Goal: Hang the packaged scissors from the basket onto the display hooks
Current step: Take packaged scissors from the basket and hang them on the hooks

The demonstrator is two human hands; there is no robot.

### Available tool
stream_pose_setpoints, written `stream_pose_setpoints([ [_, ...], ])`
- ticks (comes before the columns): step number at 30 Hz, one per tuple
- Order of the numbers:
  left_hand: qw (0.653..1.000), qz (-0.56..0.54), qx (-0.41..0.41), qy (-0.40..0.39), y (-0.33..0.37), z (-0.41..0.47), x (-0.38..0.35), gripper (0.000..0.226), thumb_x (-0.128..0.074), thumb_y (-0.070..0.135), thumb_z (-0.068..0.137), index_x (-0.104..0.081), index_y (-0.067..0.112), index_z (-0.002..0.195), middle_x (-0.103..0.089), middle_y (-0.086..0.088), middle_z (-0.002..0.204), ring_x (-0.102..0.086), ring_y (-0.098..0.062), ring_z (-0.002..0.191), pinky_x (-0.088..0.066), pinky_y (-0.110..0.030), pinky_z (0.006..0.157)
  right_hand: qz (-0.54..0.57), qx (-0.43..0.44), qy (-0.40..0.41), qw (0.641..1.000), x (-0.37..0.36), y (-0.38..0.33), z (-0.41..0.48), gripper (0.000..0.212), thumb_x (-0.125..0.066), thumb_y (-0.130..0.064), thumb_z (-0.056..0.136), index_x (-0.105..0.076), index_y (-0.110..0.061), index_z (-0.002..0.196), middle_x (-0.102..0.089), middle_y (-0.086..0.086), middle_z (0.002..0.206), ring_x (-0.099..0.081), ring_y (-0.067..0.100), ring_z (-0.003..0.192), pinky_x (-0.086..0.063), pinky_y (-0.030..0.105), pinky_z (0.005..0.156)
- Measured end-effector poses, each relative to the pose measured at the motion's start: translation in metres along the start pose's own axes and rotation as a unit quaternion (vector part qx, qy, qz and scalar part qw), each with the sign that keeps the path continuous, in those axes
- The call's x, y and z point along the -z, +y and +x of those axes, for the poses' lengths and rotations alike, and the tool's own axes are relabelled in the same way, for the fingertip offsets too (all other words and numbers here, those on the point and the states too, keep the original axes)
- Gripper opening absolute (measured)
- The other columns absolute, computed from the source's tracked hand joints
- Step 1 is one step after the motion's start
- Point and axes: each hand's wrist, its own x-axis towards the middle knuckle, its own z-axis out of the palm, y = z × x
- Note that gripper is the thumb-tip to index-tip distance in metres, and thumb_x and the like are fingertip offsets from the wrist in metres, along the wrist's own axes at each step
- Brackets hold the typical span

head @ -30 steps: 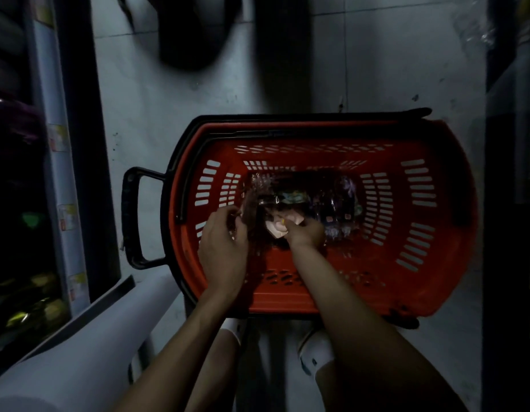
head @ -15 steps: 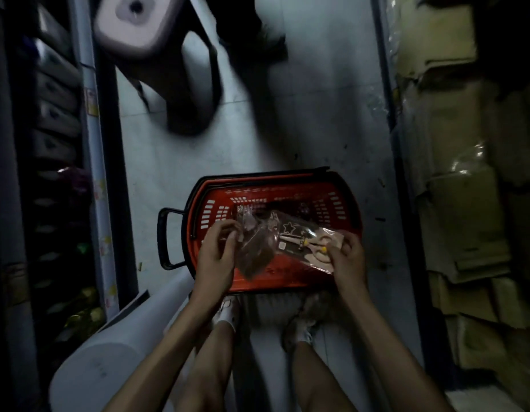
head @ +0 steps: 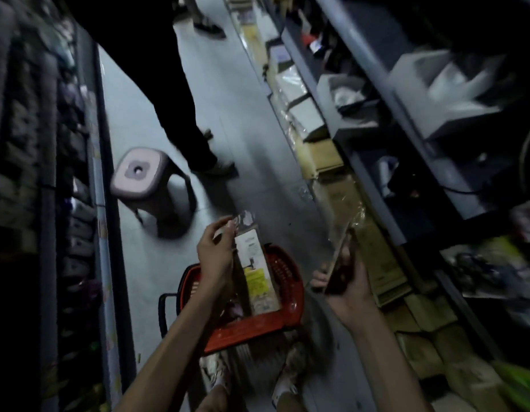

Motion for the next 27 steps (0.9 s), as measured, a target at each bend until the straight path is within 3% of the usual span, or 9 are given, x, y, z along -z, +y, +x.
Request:
stream_pose_setpoints([
  [4, 0.998, -0.051, 0.036, -0.013, 0.040, -0.007, -0.035, 0.012, -0.063, 0.020, 0.100, -0.074, 0.024, 0.102, -0.075, -0.015, 0.103, -0.070, -0.023, 0.087, -0.058, -0.042, 0.084, 0.054, -0.087, -0.084, 0.991, -0.021, -0.028, -0.045, 0.045, -0.041, -0.053, 0.098, -0.060, -0.016, 0.116, -0.052, 0.011, 0.080, -0.044, 0.022, 0.069, -0.035, 0.028, 0.056],
  [6, 0.997, -0.046, 0.051, -0.028, 0.052, -0.001, -0.047, 0.018, -0.056, 0.021, 0.102, -0.072, 0.027, 0.097, -0.072, -0.019, 0.113, -0.069, -0.028, 0.098, -0.056, -0.049, 0.094, 0.054, -0.102, -0.110, 0.987, -0.033, -0.041, -0.062, 0.051, -0.072, -0.045, 0.080, -0.057, -0.007, 0.111, -0.052, 0.014, 0.084, -0.044, 0.024, 0.069, -0.037, 0.029, 0.053],
  [9, 0.992, -0.056, 0.097, -0.049, 0.087, -0.005, -0.066, 0.022, -0.052, 0.025, 0.103, -0.072, 0.015, 0.105, -0.068, -0.029, 0.114, -0.063, -0.021, 0.069, -0.058, -0.034, 0.065, 0.059, -0.099, -0.134, 0.984, -0.046, -0.064, -0.084, 0.081, -0.097, -0.019, 0.046, -0.053, -0.006, 0.114, -0.053, 0.016, 0.086, -0.046, 0.025, 0.070, -0.041, 0.030, 0.052],
  [12, 0.978, -0.101, 0.150, -0.104, 0.131, -0.029, -0.080, 0.046, -0.058, 0.047, 0.098, -0.070, 0.003, 0.101, -0.053, -0.007, 0.050, -0.042, -0.011, 0.034, -0.037, -0.019, 0.037, 0.067, -0.075, -0.128, 0.987, -0.059, -0.092, -0.099, 0.043, -0.069, -0.016, 0.080, -0.053, -0.016, 0.120, -0.053, 0.020, 0.097, -0.053, 0.028, 0.071, -0.040, 0.031, 0.060],
  [15, 0.968, -0.134, 0.150, -0.152, 0.168, -0.055, -0.097, 0.083, -0.056, 0.076, 0.085, -0.054, 0.014, 0.141, -0.048, -0.003, 0.069, -0.037, -0.013, 0.040, -0.033, -0.020, 0.040, 0.082, -0.049, -0.147, 0.984, -0.066, -0.119, -0.111, 0.035, -0.062, -0.016, 0.081, -0.061, -0.011, 0.116, -0.051, 0.024, 0.108, -0.054, 0.029, 0.076, -0.036, 0.031, 0.066],
  [17, 0.970, -0.141, 0.112, -0.164, 0.189, -0.072, -0.105, 0.095, -0.054, 0.084, 0.080, -0.051, 0.013, 0.143, -0.048, -0.005, 0.078, -0.042, -0.015, 0.047, -0.036, -0.023, 0.048, 0.083, -0.026, -0.190, 0.978, -0.070, -0.136, -0.120, 0.051, -0.074, -0.010, 0.072, -0.060, -0.007, 0.121, -0.052, 0.023, 0.106, -0.055, 0.027, 0.079, -0.037, 0.031, 0.066],
  [21, 0.965, -0.108, 0.068, -0.228, 0.236, -0.115, -0.122, 0.068, -0.048, 0.067, 0.093, -0.052, 0.009, 0.128, -0.057, -0.008, 0.078, -0.057, -0.018, 0.062, -0.046, -0.026, 0.054, 0.032, 0.029, -0.265, 0.963, -0.082, -0.164, -0.141, 0.090, -0.098, 0.000, 0.043, -0.058, -0.004, 0.125, -0.054, 0.017, 0.095, -0.055, 0.021, 0.080, -0.042, 0.027, 0.059],
  [25, 0.951, -0.108, 0.016, -0.289, 0.267, -0.143, -0.141, 0.029, -0.044, 0.031, 0.103, -0.058, 0.008, 0.112, -0.055, -0.002, 0.055, -0.057, -0.009, 0.039, -0.046, -0.016, 0.041, 0.024, 0.056, -0.297, 0.953, -0.093, -0.190, -0.163, 0.076, -0.094, 0.011, 0.045, -0.069, -0.009, 0.114, -0.060, 0.011, 0.088, -0.054, 0.019, 0.078, -0.040, 0.024, 0.053],
  [27, 0.944, -0.123, -0.005, -0.307, 0.277, -0.151, -0.147, 0.030, -0.038, 0.030, 0.102, -0.059, 0.009, 0.098, -0.056, 0.001, 0.048, -0.056, -0.008, 0.038, -0.046, -0.017, 0.041, 0.008, 0.067, -0.297, 0.952, -0.096, -0.203, -0.175, 0.074, -0.090, 0.013, 0.050, -0.064, -0.007, 0.115, -0.059, 0.012, 0.086, -0.050, 0.016, 0.070, -0.037, 0.022, 0.052],
])
